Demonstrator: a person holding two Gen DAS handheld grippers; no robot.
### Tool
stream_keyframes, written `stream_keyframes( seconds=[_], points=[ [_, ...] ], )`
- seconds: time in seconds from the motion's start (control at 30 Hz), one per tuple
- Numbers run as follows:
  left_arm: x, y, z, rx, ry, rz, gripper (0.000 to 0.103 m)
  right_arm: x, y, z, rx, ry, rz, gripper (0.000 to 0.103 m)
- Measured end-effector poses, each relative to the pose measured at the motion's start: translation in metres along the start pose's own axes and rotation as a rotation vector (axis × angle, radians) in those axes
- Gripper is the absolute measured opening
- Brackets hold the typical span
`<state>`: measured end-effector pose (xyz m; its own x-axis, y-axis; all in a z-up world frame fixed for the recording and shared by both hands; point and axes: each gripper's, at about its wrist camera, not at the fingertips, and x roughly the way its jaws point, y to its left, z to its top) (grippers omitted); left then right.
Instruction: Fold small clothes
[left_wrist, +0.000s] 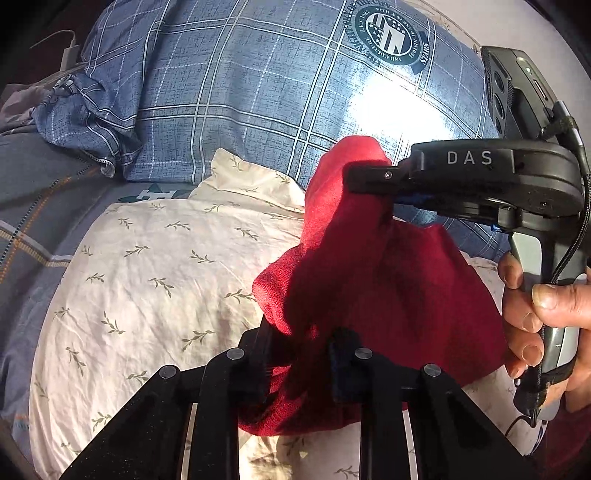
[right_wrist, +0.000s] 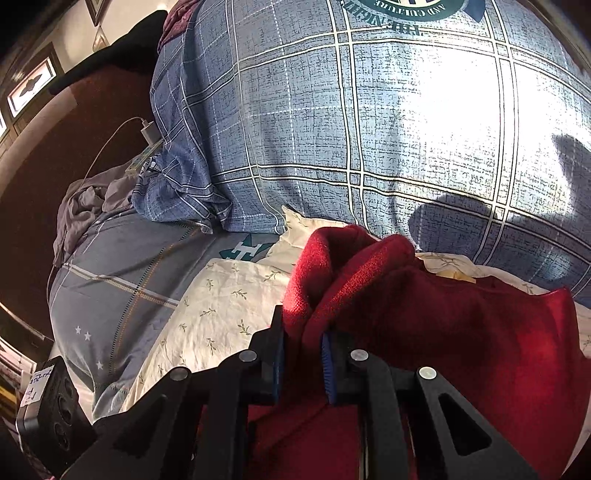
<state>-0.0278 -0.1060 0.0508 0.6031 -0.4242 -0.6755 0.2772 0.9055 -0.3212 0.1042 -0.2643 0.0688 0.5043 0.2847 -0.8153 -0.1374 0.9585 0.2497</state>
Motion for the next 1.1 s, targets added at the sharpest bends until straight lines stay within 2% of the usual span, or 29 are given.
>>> stream_keyframes(
  seconds=[0.27,0.43,0.57,0.83,0.97,1.1],
  points=[
    [-0.005,-0.005,0.003,-0.021,0.021,-0.025,0.019,-0.004,0.008,0.003,-0.053,0.012,-0.041,0.016],
    [-0.015,-0.035,0.009,0.027,0.028,-0.059,0.019,-0.026,-0.003,0.005,-0.080,0.001,-0.070,0.016],
    [-0.013,-0.070,0.016,0.057,0.041,-0.119,0.018,-0.051,-0.030,0.004,-0.058,-0.020,-0.114,0.016],
    [0.008,-0.156,0.015,0.166,0.077,-0.219,0.018,-0.097,-0.109,-0.010,0.040,-0.054,-0.196,0.016],
    [0.028,-0.187,0.009,0.195,0.103,-0.249,0.018,-0.103,-0.148,-0.021,0.101,-0.060,-0.227,0.016],
    [0.061,-0.209,0.001,0.198,0.163,-0.273,0.018,-0.088,-0.184,-0.031,0.152,-0.038,-0.281,0.016]
  ],
)
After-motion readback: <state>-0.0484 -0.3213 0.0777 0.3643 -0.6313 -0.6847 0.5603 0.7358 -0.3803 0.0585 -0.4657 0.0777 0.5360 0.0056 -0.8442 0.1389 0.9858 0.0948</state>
